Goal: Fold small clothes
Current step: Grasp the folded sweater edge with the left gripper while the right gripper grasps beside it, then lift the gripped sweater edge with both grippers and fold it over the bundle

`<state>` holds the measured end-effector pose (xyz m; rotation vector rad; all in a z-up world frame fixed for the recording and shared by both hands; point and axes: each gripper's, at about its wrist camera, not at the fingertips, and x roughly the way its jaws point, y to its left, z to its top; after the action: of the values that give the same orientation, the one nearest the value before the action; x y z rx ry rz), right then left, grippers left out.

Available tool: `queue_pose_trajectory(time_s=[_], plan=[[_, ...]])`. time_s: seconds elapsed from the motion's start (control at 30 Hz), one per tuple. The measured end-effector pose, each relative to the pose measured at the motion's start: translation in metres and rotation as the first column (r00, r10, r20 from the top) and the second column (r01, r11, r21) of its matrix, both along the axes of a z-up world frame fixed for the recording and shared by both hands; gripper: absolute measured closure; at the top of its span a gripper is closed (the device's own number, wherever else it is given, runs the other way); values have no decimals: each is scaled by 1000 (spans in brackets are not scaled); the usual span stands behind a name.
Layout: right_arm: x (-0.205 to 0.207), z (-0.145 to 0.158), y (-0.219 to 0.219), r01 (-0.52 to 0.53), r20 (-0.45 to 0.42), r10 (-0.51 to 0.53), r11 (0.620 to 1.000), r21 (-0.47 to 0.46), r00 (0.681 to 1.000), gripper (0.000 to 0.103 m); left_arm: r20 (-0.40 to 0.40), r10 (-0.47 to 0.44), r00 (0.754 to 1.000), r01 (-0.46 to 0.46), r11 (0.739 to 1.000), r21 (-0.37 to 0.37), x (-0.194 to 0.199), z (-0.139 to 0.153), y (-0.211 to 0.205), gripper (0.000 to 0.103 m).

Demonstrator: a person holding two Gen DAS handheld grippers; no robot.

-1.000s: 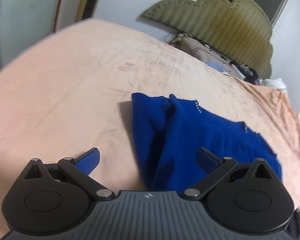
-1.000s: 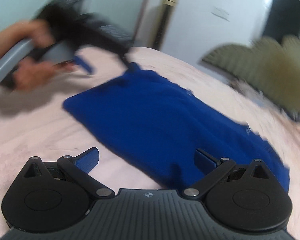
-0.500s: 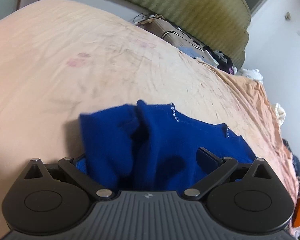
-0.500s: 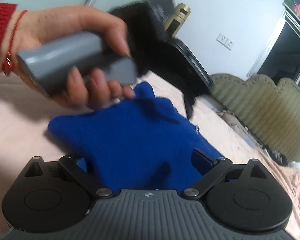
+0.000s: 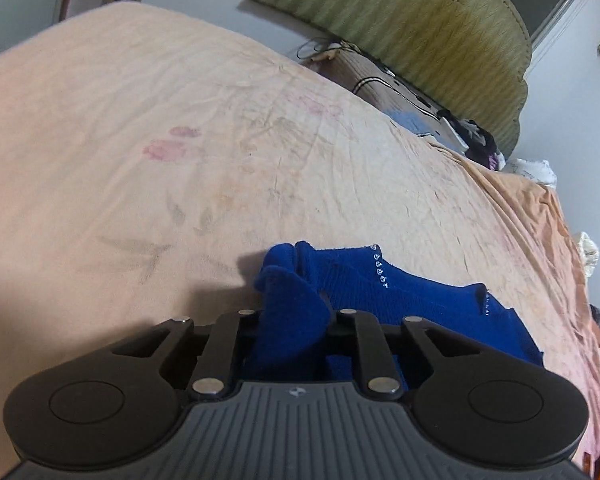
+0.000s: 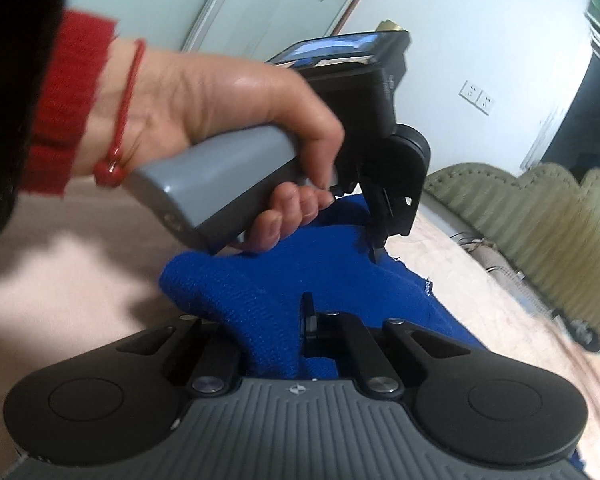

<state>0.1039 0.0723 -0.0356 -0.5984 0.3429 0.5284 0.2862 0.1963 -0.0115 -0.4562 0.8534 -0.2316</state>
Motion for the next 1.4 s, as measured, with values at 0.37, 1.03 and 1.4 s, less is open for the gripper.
queue_pose_trajectory(time_s=[0.37, 1.03, 1.4], plan=[[-17, 26, -50, 38, 71, -45, 995, 91, 996, 98, 74, 18, 997, -33, 978, 205, -12, 57, -42, 88], [-31, 38, -159, 226, 139, -250, 959, 170, 958, 100, 168, -26, 985, -34, 939, 343, -13, 107, -161, 90], [-27, 35, -210, 322, 117, -353, 921, 220, 928, 100, 192, -97, 977, 18, 926, 377, -6, 110, -230, 90]])
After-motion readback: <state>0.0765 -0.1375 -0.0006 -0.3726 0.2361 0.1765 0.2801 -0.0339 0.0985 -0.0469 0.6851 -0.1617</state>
